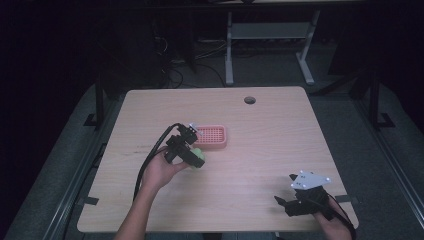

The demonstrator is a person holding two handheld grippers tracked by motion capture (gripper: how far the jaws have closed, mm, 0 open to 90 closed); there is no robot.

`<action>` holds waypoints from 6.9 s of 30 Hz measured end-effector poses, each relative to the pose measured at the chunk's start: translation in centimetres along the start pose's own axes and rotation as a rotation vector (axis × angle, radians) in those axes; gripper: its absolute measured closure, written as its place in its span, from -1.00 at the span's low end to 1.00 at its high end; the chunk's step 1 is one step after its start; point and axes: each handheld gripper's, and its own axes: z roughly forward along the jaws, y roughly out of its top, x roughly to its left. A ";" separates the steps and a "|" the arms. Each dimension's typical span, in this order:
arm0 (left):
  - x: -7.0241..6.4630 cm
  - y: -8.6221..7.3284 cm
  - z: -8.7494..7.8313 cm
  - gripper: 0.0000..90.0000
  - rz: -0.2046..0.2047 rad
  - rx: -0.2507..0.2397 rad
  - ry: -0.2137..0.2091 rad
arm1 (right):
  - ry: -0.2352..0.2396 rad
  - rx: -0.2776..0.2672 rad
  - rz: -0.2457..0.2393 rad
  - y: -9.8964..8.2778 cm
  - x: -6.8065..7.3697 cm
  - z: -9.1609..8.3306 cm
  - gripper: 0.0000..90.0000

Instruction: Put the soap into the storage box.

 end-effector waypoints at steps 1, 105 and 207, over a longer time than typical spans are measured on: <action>0.0 0.1 0.0 -0.40 -0.002 -0.005 0.002 | 0.000 0.000 0.001 0.0 0.0 0.0 -0.69; 5.1 11.6 5.4 -0.40 -0.101 0.096 0.094 | -0.007 -0.027 0.026 -0.1 -0.4 -0.2 -0.69; 4.6 8.2 4.1 -0.46 -0.118 -0.004 0.056 | -0.014 -0.010 0.028 -0.2 -0.7 0.0 -0.69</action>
